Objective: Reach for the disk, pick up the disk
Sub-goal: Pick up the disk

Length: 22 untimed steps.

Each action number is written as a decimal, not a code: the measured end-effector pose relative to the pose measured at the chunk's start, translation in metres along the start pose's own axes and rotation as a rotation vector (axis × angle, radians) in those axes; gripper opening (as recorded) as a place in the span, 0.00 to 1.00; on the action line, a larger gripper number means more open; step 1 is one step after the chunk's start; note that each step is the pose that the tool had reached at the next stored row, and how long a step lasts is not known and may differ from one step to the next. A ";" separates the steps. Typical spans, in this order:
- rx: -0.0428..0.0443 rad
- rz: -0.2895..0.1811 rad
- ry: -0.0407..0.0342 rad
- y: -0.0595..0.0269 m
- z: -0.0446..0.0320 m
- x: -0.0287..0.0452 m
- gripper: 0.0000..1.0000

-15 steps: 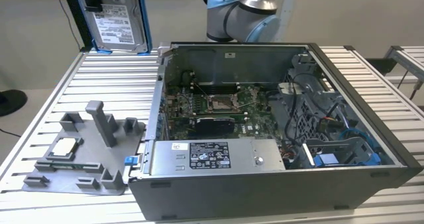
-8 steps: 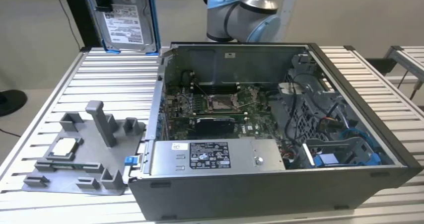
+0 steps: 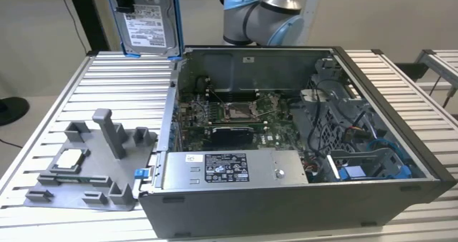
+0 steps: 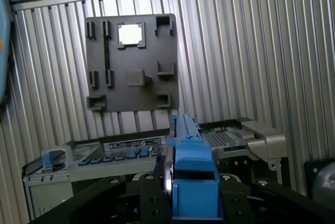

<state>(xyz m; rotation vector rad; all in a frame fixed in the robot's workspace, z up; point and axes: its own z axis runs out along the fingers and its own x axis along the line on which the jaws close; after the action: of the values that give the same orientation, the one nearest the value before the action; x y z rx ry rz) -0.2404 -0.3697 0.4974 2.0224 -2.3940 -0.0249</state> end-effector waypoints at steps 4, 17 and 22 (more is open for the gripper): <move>0.0000 0.000 0.0000 -0.0093 -0.0002 -0.0016 0.00; 0.0000 0.000 0.0000 -0.0380 -0.0006 -0.0064 0.00; -0.0001 0.000 0.0000 -0.0488 -0.0008 -0.0083 0.00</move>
<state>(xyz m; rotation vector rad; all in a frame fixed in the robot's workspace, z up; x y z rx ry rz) -0.1910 -0.3697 0.4974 2.0224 -2.3939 -0.0249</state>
